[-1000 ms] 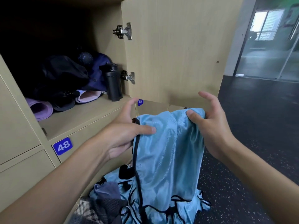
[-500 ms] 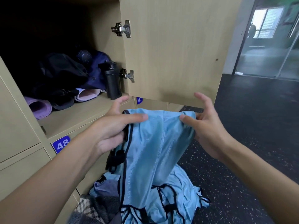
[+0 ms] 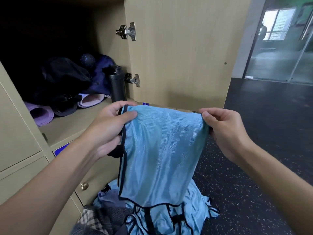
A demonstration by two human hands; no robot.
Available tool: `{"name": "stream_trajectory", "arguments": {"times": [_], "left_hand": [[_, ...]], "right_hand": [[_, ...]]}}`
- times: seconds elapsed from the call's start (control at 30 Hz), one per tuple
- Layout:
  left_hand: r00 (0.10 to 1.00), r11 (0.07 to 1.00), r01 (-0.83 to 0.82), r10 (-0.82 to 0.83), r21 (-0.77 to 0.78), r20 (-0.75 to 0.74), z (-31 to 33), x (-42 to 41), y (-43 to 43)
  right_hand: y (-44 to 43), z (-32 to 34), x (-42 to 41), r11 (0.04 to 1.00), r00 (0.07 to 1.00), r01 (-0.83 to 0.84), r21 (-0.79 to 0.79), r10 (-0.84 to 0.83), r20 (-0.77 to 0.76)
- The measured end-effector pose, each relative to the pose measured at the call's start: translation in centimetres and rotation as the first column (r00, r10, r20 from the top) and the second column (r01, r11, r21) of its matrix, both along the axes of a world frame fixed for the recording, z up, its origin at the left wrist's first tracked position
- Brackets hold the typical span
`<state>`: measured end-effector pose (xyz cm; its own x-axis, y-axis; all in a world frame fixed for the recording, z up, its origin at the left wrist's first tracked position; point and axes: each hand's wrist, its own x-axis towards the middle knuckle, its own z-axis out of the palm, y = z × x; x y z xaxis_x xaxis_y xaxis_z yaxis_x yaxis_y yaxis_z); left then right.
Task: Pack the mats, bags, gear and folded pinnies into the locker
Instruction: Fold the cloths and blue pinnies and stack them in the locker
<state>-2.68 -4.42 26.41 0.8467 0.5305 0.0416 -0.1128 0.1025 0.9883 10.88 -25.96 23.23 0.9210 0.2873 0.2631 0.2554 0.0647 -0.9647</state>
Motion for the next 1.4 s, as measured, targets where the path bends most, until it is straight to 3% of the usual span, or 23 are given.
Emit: {"name": "stream_trajectory", "arguments": {"times": [0.2,0.4,0.57,0.73,0.77,0.9,1.1,1.23,1.4], "left_hand": [[0.999,0.992,0.004,0.000,0.127,-0.037,-0.2,-0.2,0.3],[0.988,0.930,0.112,-0.066,0.351,-0.139,-0.2,-0.8,0.7],[0.968,0.716,0.166,0.012,0.678,-0.250,-0.5,-0.8,1.4],[0.977,0.522,0.128,0.081,0.843,-0.199,-1.1,-0.5,1.6],[0.980,0.523,0.112,0.083,0.845,-0.180,-1.2,-0.4,1.5],[0.980,0.685,0.076,0.083,0.724,-0.182,-1.5,-0.1,0.6],[0.969,0.778,-0.021,0.170,0.628,-0.177,-2.1,0.5,-0.5],[0.966,0.815,-0.053,0.188,0.578,-0.176,-2.2,1.0,-1.1],[0.966,0.832,-0.076,0.197,0.549,-0.165,-2.7,1.5,-1.9]], "right_hand": [[0.1,0.0,0.0,0.990,0.997,-0.074,-0.122,0.077,0.022],[-0.1,0.3,-0.1,0.944,0.972,0.033,-0.328,0.046,0.230],[-0.6,0.4,0.1,0.896,0.933,0.109,-0.430,0.057,0.354],[-0.7,0.2,0.6,0.853,0.895,0.112,-0.509,0.135,0.424],[-0.7,0.1,0.5,0.852,0.902,0.098,-0.514,0.142,0.408],[-0.6,-0.2,0.1,0.826,0.902,0.102,-0.555,0.159,0.402],[0.0,0.3,-0.7,0.832,0.924,0.057,-0.552,0.165,0.344],[0.6,0.8,-1.8,0.860,0.952,-0.172,-0.480,0.271,0.145],[1.6,1.2,-4.0,0.823,0.873,-0.483,-0.299,0.477,-0.097]]}}
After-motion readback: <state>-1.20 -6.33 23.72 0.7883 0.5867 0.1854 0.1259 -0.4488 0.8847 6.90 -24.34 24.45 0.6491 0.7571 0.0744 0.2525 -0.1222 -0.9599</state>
